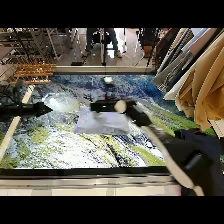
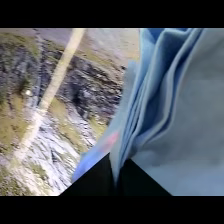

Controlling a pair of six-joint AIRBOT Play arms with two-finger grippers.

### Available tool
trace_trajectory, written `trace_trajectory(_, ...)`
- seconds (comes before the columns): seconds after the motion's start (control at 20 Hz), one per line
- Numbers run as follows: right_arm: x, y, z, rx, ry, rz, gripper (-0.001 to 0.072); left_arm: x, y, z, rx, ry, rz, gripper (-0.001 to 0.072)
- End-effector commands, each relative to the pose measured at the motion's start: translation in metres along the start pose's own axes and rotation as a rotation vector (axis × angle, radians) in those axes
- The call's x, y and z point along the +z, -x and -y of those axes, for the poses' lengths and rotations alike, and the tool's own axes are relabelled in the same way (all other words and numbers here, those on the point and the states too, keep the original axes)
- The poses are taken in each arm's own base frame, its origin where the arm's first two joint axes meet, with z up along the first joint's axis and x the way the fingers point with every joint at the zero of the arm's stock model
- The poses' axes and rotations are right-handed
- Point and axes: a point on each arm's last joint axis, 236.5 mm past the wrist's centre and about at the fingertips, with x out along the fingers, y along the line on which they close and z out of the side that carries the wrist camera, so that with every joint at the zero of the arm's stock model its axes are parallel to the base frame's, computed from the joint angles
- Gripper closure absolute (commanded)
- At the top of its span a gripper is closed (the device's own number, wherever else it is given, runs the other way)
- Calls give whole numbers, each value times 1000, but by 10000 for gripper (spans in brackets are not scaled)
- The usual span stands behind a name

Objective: Fold the clothes and pants, and hang the long-sleeved shirts on hangers.

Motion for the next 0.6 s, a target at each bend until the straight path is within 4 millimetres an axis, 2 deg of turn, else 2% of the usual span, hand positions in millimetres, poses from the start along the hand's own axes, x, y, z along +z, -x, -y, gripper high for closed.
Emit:
trace_trajectory(0.0, -14, -58, -66, 159, 98, 12, 578, -1, 22, 14, -8, -17, 6, 702)
trace_trajectory(0.05, -8, -52, -66, 169, 138, -17, 327, -6, 14, 17, -19, -17, -17, 702)
trace_trajectory(0.1, -2, -39, -55, 145, 185, -56, 178, -14, 2, 19, -32, -13, -49, 702)
trace_trajectory(0.2, 10, 2, 4, 12, 154, -148, 185, -30, -23, 21, -57, -4, -120, 702)
trace_trajectory(0.25, 14, 29, 47, -86, 94, -192, 198, -37, -38, 22, -67, 0, -152, 702)
trace_trajectory(0.35, 13, 82, 116, -203, -41, -256, 224, -45, -72, 19, -60, -4, -186, 702)
trace_trajectory(0.45, -6, 127, 165, -267, -173, -318, 222, -54, -109, 6, -4, -32, -210, 703)
trace_trajectory(0.55, -47, 150, 187, -242, -328, -418, 189, -65, -140, -11, 62, -43, -244, 703)
